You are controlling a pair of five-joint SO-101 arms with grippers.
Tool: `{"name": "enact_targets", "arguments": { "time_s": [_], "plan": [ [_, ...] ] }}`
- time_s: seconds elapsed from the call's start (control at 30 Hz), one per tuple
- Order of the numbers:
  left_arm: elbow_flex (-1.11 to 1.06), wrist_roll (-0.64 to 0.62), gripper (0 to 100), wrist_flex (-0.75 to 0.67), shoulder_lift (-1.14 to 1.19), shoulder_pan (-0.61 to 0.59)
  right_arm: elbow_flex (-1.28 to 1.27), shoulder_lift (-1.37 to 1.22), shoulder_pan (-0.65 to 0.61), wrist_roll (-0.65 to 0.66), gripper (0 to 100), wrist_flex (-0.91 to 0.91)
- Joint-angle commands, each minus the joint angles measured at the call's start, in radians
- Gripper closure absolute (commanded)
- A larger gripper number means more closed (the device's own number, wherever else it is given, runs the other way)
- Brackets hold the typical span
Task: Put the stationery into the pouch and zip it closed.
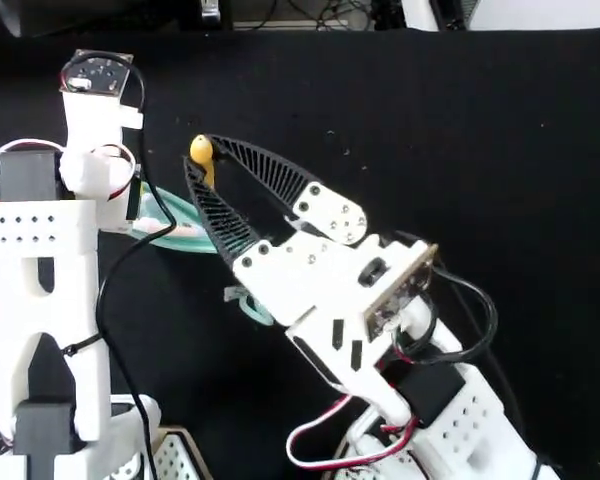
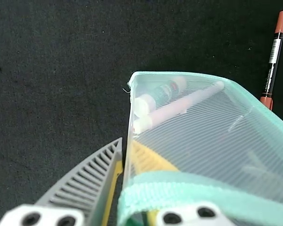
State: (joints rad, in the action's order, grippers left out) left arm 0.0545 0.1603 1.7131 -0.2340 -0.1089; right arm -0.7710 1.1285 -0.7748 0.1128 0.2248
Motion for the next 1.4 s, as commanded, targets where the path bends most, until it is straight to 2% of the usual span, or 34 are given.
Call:
{"name": "enact_targets", "arguments": {
  "time_s": [0.0,0.2,0.5,0.73,1.0,1.1,1.23,1.37],
  "plan": [
    [-0.039,-0.003,97,-0.008,0.040,0.015,0.061,0.001,-0.044,0.011,98.5,0.018],
    [-0.039,-0.003,97,-0.008,0.040,0.015,0.045,0.001,-0.083,0.012,98.5,0.012],
    [-0.039,-0.003,97,-0.008,0.040,0.015,0.173,-0.007,-0.084,0.011,98.5,0.023],
    [-0.039,-0.003,97,-0.008,0.040,0.015,0.012,-0.005,-0.084,0.012,98.5,0.015],
    [-0.039,-0.003,97,-0.008,0.040,0.015,-0.191,-0.005,-0.078,0.012,98.5,-0.083],
    [-0.039,-0.003,97,-0.008,0.040,0.015,-0.188,-0.005,-0.078,0.026,96.2,0.015],
    [-0.039,-0.003,97,-0.008,0.040,0.015,-0.065,-0.007,-0.081,0.020,81.1,0.292],
    [-0.039,-0.003,97,-0.008,0.040,0.015,0.070,-0.005,-0.080,-0.002,82.5,0.440]
  ]
}}
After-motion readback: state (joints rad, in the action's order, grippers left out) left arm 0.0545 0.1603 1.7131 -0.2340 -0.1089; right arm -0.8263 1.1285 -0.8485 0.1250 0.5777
